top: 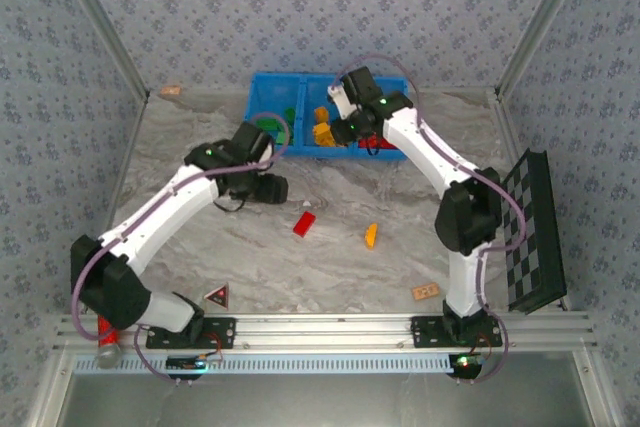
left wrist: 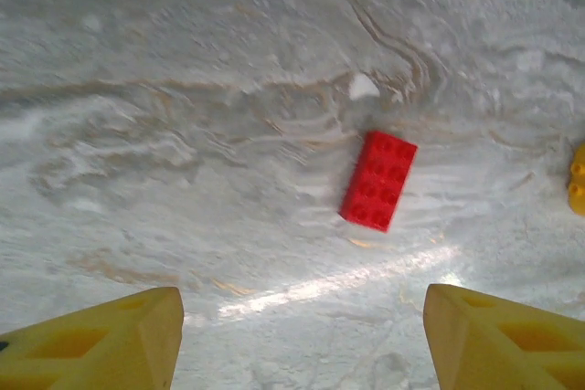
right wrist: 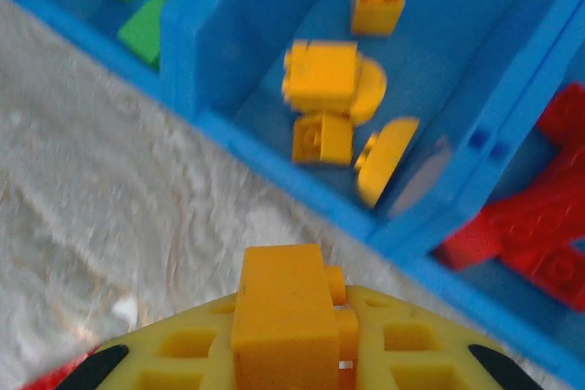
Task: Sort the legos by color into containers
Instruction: Place the lego in the container.
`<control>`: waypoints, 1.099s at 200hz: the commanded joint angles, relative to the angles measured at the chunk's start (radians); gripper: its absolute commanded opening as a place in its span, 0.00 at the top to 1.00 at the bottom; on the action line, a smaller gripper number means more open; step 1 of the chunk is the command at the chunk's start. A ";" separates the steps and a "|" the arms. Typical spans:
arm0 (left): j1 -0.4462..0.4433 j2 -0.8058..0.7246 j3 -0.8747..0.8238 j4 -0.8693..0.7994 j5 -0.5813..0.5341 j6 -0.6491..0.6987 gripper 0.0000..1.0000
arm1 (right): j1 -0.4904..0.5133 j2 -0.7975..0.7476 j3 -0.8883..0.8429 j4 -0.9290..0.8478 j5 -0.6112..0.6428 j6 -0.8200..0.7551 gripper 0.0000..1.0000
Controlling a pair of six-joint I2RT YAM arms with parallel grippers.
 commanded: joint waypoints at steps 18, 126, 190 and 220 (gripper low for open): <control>-0.092 -0.073 -0.135 0.157 0.030 -0.111 0.30 | -0.005 0.177 0.228 0.036 0.075 0.015 0.76; -0.289 0.046 -0.116 0.186 0.029 -0.143 0.28 | -0.022 0.488 0.493 0.077 0.129 -0.011 0.73; -0.377 0.215 0.044 0.138 0.038 -0.139 0.27 | -0.031 0.493 0.484 0.074 0.101 -0.021 0.63; -0.421 0.276 0.122 0.101 0.032 -0.123 0.27 | -0.034 0.479 0.477 0.075 0.099 -0.025 0.57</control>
